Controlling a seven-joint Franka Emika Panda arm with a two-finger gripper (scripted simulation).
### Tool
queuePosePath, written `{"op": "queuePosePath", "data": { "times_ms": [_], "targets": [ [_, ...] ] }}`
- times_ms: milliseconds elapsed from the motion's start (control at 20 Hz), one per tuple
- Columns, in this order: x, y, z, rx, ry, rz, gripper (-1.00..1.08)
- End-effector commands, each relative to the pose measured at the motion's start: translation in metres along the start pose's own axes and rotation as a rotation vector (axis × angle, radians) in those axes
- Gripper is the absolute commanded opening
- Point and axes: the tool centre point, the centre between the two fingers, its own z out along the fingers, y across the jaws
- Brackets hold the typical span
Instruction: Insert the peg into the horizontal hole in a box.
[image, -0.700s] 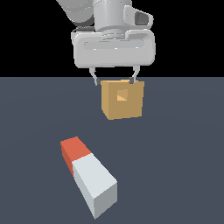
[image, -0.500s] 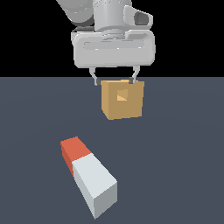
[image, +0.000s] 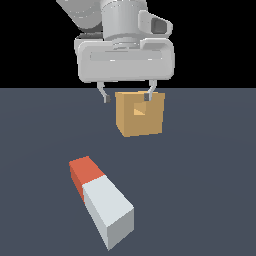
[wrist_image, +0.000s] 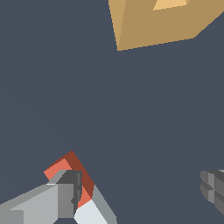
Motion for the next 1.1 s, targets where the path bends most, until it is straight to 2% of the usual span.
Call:
{"op": "queuePosePath", "data": {
  "times_ms": [0, 1050],
  "targets": [
    [-0.007, -0.005, 0.005, 0.002, 0.000, -0.028, 1.00],
    [-0.104, -0.043, 0.066, 0.026, 0.002, -0.391, 1.00]
  ]
}}
